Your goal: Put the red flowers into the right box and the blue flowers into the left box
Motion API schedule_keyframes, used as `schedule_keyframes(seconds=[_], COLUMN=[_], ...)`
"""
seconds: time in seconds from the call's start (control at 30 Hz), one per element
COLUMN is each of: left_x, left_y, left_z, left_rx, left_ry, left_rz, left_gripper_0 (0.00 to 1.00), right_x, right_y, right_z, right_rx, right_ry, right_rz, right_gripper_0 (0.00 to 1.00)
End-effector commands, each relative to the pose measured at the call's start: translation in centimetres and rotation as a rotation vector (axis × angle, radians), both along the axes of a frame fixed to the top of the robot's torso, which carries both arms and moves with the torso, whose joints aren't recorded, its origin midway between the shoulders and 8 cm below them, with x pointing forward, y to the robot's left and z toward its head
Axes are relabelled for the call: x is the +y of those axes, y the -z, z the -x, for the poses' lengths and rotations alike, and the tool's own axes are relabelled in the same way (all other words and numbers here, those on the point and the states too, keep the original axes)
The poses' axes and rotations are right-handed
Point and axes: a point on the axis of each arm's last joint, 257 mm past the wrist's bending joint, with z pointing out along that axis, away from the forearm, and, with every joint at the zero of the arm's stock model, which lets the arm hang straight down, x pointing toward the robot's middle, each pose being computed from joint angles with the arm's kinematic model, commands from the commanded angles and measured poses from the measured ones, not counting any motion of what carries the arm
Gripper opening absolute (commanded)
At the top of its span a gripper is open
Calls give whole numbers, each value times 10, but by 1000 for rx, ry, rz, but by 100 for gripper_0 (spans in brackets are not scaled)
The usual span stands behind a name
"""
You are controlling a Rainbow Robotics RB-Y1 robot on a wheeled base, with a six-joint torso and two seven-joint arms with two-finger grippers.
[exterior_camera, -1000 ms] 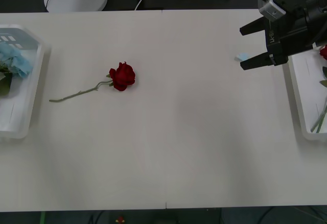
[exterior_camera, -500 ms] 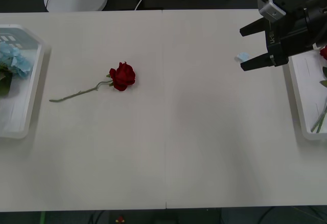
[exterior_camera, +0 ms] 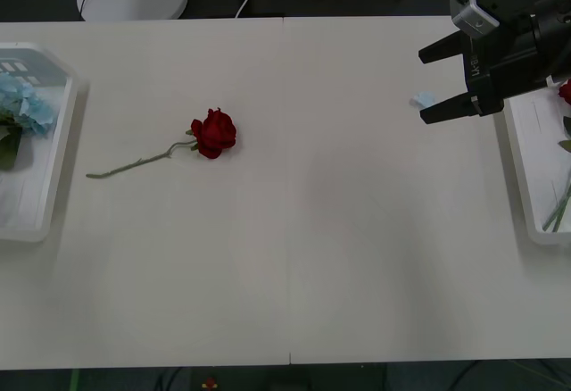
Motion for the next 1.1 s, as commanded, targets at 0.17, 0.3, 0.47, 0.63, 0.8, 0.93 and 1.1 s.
schedule_keyframes(seconds=[0.17, 0.3, 0.47, 0.63, 0.8, 0.93, 1.1], left_x=[-31, -66, -117, -177, -256, -306, -366], left_y=[-106, -141, -167, -173, -158, -137, -100], left_z=[-17, -14, -14, -25, -53, -72, -80], left_rx=[-127, -158, -175, -193, -225, -246, -246], left_ry=[49, 125, 258, 423, 594, 670, 775], left_rz=[9, 18, 28, 60, 121, 166, 236], left_gripper_0=[100, 100, 100, 100, 100, 100, 100], right_x=[-5, -2, -3, -2, -2, -2, -2], right_y=[-1, 3, 6, 5, 5, 5, 4], right_z=[1, -3, -5, -4, -4, -5, -6], right_rx=[-2, 22, 34, 35, 35, 35, 30], right_ry=[6, 16, 26, 24, 24, 25, 29], right_rz=[2, -28, -39, -43, -43, -42, -43], right_gripper_0=[100, 100, 100, 100, 100, 100, 100])
